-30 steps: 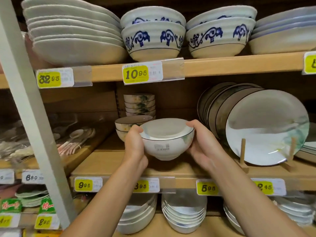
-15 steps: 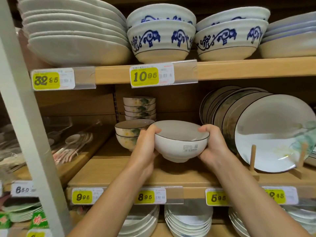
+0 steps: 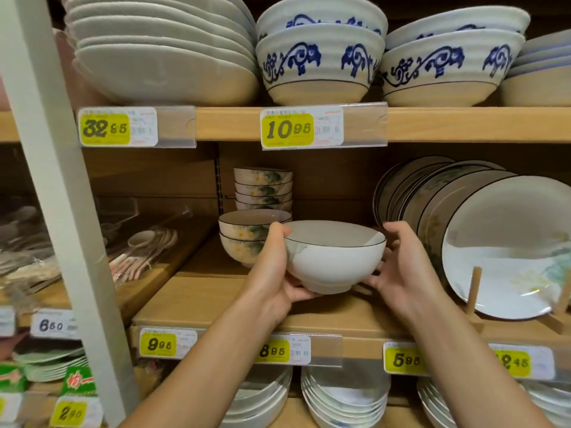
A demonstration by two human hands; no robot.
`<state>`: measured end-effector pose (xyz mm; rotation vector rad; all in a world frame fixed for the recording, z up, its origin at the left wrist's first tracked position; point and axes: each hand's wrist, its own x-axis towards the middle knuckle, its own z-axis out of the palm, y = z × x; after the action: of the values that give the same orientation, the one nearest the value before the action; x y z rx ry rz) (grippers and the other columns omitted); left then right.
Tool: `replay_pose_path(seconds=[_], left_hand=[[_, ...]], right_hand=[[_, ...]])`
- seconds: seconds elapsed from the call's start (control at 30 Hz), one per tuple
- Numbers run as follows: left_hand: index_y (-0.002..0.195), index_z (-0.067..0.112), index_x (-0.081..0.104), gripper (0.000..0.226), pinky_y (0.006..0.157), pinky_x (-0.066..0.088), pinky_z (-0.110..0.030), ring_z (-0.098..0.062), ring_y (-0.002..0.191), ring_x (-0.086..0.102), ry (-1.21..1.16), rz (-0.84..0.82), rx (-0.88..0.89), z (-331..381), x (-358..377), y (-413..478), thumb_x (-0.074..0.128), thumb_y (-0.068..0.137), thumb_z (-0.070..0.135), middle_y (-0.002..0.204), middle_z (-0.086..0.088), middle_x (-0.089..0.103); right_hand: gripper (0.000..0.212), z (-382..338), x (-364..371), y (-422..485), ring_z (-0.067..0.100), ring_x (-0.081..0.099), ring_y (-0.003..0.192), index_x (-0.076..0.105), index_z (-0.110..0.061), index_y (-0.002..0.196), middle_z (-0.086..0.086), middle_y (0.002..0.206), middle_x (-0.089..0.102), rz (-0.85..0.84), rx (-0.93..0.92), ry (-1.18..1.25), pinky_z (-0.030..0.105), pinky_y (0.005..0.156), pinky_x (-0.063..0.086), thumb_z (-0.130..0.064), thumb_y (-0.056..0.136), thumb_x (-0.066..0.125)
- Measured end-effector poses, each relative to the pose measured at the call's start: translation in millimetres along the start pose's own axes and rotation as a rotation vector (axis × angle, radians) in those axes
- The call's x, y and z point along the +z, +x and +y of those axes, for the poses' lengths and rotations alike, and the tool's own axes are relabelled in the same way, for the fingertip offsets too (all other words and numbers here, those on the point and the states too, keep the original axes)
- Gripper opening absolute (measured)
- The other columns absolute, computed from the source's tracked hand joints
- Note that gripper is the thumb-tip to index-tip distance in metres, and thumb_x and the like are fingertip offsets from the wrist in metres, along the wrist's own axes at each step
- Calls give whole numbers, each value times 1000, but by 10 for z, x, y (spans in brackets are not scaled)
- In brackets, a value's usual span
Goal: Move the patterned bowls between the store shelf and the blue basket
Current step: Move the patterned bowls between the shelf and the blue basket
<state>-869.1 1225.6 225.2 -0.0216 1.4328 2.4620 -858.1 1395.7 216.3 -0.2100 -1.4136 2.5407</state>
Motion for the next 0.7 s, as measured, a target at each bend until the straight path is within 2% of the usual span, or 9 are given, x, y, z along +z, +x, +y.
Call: replay_pose_path(seconds=[0.1,0.17,0.2,0.33,0.43,0.5,0.57,0.7], left_hand=[[129,22,49,44,76,57,-59,-30,101,67,19,33,90,-116,83,-19,57,89,37,117,-12,66],[132,21,47,49,75,57,-58,-30,101,67,16,33,101,-170,127,-25,61,87,34,119,-13,65],[132,20,47,50,76,57,-58,-31,102,67,6,31,95,-169,117,-24,62,86,34,119,-13,65],[129,20,54,47,77,55,-61,-36,105,65,17,-48,-74,-17,5,-31,61,87,38,120,-15,65],[128,24,53,45,81,51,-67,-41,108,63,88,-128,-143,40,-79,-38,58,86,38,122,-17,65],[126,24,54,41,82,50,-68,-41,107,64,107,-120,-121,21,-102,-41,54,88,39,118,-16,68],[124,23,57,39,79,52,-65,-38,104,66,97,-76,-79,-3,-114,-48,49,90,39,113,-14,71],[126,27,56,40,70,58,-56,-33,100,69,110,-41,20,-65,-177,-67,41,94,48,114,-9,70]], right_hand=[[53,140,38,-175,27,62,107,49,-24,131,8,120,63,-84,-46,-167,47,80,57,-34,80,63],[57,154,77,-204,30,61,105,41,-25,135,10,120,57,-44,-73,-208,47,78,58,-20,81,58],[55,127,99,-200,32,60,105,44,-22,133,12,120,57,-22,-62,-173,50,81,57,-13,79,52],[58,-96,37,-100,43,59,111,57,-12,123,21,122,63,-41,105,71,62,95,45,-4,69,38],[57,-155,-9,-82,45,58,113,59,-1,121,27,120,63,-178,265,30,57,95,46,-7,69,35],[51,-145,-15,-55,44,59,112,59,2,119,28,117,64,-218,288,5,55,93,47,-10,75,37],[41,-93,7,-54,39,64,107,61,-1,116,25,114,67,-219,222,30,54,92,49,-17,83,42],[35,214,35,-142,24,69,101,67,-12,111,12,108,73,-158,-69,12,46,91,51,-35,92,48]])
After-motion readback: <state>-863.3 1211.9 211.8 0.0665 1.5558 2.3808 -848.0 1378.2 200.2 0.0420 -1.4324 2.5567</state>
